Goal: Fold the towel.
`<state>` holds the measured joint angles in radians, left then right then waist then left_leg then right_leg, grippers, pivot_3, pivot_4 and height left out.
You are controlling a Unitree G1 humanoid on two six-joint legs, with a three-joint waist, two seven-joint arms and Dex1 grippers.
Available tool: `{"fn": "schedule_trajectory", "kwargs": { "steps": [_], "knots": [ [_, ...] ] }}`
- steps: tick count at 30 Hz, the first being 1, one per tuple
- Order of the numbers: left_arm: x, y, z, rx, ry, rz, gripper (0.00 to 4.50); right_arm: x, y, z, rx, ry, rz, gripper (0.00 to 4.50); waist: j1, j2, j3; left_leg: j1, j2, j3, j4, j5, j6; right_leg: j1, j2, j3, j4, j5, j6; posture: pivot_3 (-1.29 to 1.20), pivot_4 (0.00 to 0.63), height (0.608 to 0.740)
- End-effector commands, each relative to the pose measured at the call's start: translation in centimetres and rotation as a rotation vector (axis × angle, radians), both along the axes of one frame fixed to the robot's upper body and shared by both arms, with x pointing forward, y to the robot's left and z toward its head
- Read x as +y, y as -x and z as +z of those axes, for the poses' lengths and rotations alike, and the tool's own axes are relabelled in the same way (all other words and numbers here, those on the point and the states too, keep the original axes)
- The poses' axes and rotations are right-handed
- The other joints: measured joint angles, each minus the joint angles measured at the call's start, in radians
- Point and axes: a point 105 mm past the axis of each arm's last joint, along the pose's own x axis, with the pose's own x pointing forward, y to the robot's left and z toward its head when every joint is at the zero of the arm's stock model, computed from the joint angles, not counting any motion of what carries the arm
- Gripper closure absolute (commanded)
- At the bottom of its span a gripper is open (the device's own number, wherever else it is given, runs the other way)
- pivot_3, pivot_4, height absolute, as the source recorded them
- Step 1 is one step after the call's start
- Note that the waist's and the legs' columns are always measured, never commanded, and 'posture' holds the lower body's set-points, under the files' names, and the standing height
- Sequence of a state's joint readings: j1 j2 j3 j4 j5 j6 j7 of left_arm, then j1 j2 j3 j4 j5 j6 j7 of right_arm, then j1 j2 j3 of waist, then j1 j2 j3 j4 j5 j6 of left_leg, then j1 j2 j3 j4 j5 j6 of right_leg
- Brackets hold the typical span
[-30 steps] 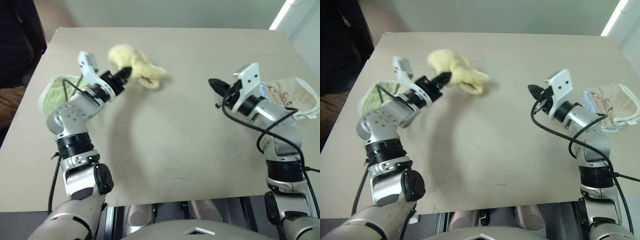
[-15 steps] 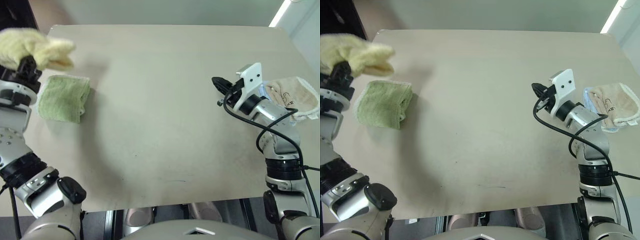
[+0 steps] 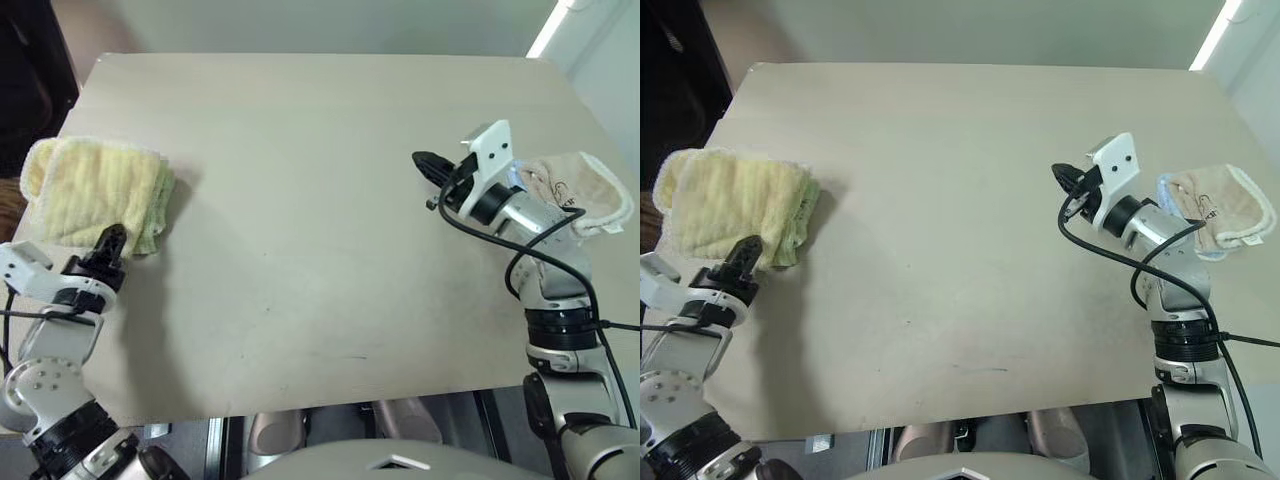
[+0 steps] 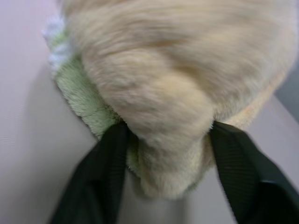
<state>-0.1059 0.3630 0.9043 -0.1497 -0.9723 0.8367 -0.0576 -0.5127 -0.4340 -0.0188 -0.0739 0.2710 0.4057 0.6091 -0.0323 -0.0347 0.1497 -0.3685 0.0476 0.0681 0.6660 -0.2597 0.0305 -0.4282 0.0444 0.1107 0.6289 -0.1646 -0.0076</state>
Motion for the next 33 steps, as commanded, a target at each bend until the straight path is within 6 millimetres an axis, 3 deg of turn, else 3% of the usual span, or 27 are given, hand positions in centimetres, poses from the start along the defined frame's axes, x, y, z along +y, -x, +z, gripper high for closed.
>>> {"fn": "schedule_trajectory", "kwargs": {
  "steps": [1, 2, 3, 10, 15, 19, 23, 28, 33],
  "knots": [
    [0.0, 0.9, 1.4, -0.073, 0.01, 0.012, 0.42, 0.3, 0.3, 1.3, -0.052, -0.005, 0.023, 4.5, 0.001, 0.0, 0.0, 0.0, 0.0, 0.0, 0.0, 0.0, 0.0, 0.0, 0.0, 0.0, 0.0, 0.001, -0.001, 0.0, 0.15, 0.739],
    [0.4, 1.2, 1.3, -0.079, 0.017, 0.021, 0.08, 0.4, 0.3, 1.2, -0.05, -0.005, 0.028, 4.5, 0.001, 0.0, 0.0, 0.0, 0.0, 0.0, 0.0, 0.0, 0.0, 0.0, 0.0, 0.0, 0.0, 0.002, -0.002, 0.0, 0.15, 0.739],
    [0.6, 1.3, 1.3, -0.083, 0.021, 0.027, 0.03, 0.5, 0.4, 1.1, -0.048, -0.005, 0.031, 4.5, 0.0, -0.001, 0.0, 0.0, 0.0, 0.0, 0.0, 0.0, 0.0, 0.0, 0.0, 0.0, 0.0, 0.003, -0.003, 0.0, 0.15, 0.739],
    [0.4, 2.0, 2.2, -0.108, -0.029, -0.014, 0.03, 1.1, 0.4, 0.9, -0.042, -0.012, 0.043, 4.5, 0.0, -0.001, 0.0, 0.002, 0.0, 0.0, 0.001, 0.001, -0.001, 0.0, 0.001, 0.0, 0.0, 0.006, -0.005, 0.0, 0.15, 0.739],
    [0.4, 4.5, 0.7, -0.023, -0.182, -0.101, 0.03, 1.1, 0.8, 0.6, -0.02, -0.019, 0.058, 4.5, -0.006, 0.0, 0.0, 0.001, 0.0, 0.0, 0.0, 0.0, -0.003, -0.002, 0.002, 0.001, -0.001, 0.004, -0.003, 0.0, 0.15, 0.739],
    [-2.4, 5.6, 1.6, -0.032, -0.312, -0.306, 0.03, 1.6, 1.7, 0.0, 0.024, -0.022, 0.118, 4.5, -0.002, 0.0, 0.0, 0.0, 0.001, -0.001, 0.0, -0.004, -0.004, -0.003, 0.002, 0.001, -0.001, -0.001, -0.002, 0.0, 0.15, 0.739],
    [-6.3, 5.0, 2.3, -0.032, -0.448, -0.529, 0.03, 2.2, 2.5, -0.8, 0.071, -0.017, 0.176, 4.5, 0.011, 0.001, 0.0, 0.0, 0.0, -0.001, 0.0, -0.005, -0.002, -0.002, 0.002, 0.001, 0.0, -0.003, -0.002, 0.0, 0.15, 0.739],
    [-12.6, 1.5, 2.8, -0.1, -0.69, -0.799, 0.03, 1.8, 2.6, -1.4, 0.1, -0.028, 0.168, 4.5, 0.015, 0.001, 0.0, 0.0, 0.0, -0.001, 0.002, -0.005, -0.001, -0.001, 0.002, 0.001, -0.001, -0.001, -0.003, 0.0, 0.15, 0.739],
    [-15.9, -2.4, 3.4, -0.199, -0.804, -0.892, 0.03, 0.5, 3.4, -1.8, 0.135, -0.044, 0.161, 4.5, 0.014, 0.0, 0.0, 0.001, 0.001, -0.001, 0.003, -0.005, 0.0, -0.001, 0.002, 0.001, 0.0, 0.002, -0.005, 0.0, 0.15, 0.739]
  ]
}}
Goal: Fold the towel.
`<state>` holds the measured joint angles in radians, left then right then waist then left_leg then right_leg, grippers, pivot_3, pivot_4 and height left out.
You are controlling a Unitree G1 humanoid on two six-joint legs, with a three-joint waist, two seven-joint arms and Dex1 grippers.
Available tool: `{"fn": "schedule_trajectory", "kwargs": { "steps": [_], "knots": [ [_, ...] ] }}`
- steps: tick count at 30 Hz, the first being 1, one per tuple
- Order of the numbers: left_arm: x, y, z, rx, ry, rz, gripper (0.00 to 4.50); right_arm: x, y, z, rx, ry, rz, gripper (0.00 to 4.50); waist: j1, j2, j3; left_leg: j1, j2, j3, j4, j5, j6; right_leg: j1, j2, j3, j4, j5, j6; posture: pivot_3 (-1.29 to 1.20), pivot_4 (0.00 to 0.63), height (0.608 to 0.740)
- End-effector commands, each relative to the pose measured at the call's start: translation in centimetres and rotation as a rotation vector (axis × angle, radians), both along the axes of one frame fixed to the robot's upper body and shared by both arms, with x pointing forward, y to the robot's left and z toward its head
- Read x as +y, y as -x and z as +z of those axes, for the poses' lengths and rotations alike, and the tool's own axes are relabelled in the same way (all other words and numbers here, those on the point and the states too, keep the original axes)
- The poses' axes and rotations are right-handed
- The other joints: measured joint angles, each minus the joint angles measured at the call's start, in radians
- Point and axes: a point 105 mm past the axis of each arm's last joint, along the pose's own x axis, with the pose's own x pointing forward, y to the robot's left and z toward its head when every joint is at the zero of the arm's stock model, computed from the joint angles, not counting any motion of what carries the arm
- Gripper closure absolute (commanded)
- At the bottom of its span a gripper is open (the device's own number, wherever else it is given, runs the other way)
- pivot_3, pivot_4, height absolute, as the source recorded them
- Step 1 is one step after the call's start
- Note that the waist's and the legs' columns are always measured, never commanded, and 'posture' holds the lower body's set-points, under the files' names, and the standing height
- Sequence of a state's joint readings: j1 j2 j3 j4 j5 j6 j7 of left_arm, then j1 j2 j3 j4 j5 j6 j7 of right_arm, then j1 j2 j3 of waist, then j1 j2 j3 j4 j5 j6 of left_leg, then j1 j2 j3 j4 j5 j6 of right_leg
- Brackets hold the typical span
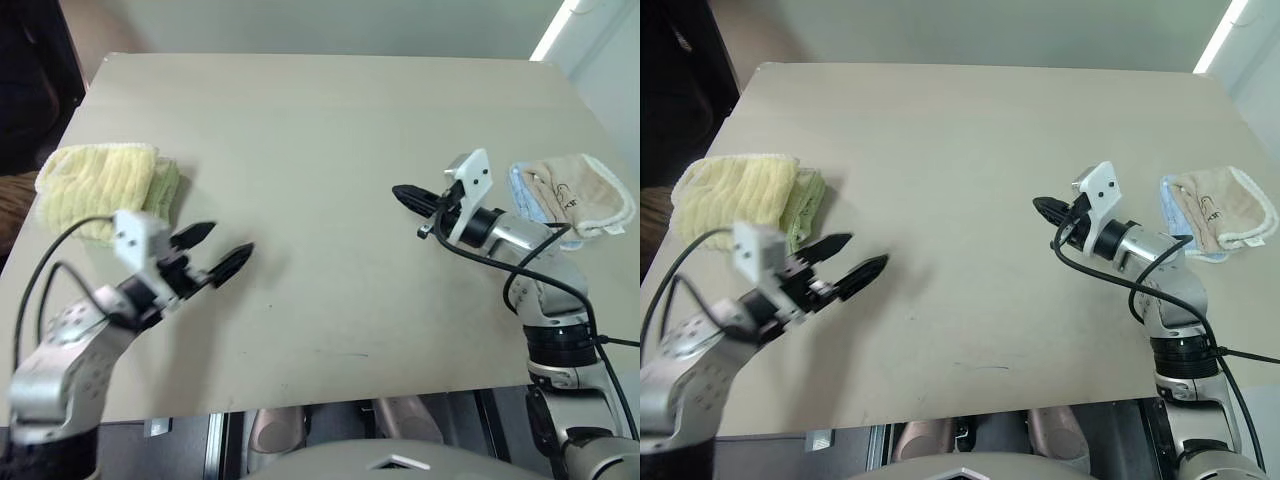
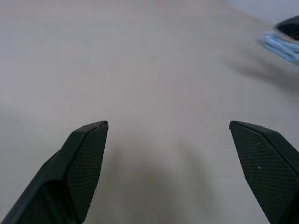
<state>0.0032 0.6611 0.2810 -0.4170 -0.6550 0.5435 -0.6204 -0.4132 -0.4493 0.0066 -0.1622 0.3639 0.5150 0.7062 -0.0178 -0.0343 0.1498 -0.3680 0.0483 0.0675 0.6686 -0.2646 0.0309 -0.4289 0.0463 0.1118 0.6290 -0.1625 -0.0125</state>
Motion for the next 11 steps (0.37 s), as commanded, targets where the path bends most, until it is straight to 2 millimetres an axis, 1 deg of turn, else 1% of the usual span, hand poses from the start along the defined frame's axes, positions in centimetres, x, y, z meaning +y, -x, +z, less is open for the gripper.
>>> {"fn": "schedule_trajectory", "kwargs": {
  "steps": [1, 3, 6, 11],
  "knots": [
    [-0.5, -1.6, 0.2, -0.056, -0.052, -0.029, 0.03, -1.0, 1.1, 0.7, -0.009, -0.018, 0.016, 4.5, -0.002, 0.0, 0.0, 0.0, 0.0, 0.0, 0.0, 0.0, 0.0, 0.0, 0.0, 0.0, 0.0, 0.0, 0.0, 0.0, 0.15, 0.739],
    [-0.4, -2.1, -0.1, -0.054, -0.067, -0.036, 0.03, -1.1, 1.7, 0.3, 0.003, -0.008, 0.022, 4.5, -0.009, 0.0, 0.0, -0.001, 0.0, 0.001, -0.002, 0.0, 0.0, 0.0, 0.0, 0.0, 0.0, 0.0, 0.0, 0.0, 0.15, 0.739],
    [-0.2, -2.4, -0.7, -0.043, -0.084, -0.054, 0.03, -1.5, 3.2, 0.1, 0.036, -0.03, 0.033, 4.5, -0.015, 0.0, 0.0, -0.002, 0.001, 0.001, -0.005, 0.0, -0.002, -0.002, 0.0, 0.0, 0.001, -0.002, 0.0, 0.0, 0.15, 0.739],
    [-0.5, -2.4, -1.1, -0.03, -0.082, -0.098, 0.03, -1.9, 5.1, -0.7, 0.085, -0.044, 0.028, 4.5, -0.014, 0.0, 0.0, -0.002, 0.002, 0.001, -0.005, 0.0, -0.002, -0.001, 0.001, -0.001, 0.001, -0.007, 0.001, 0.0, 0.15, 0.739]
  ]
}}
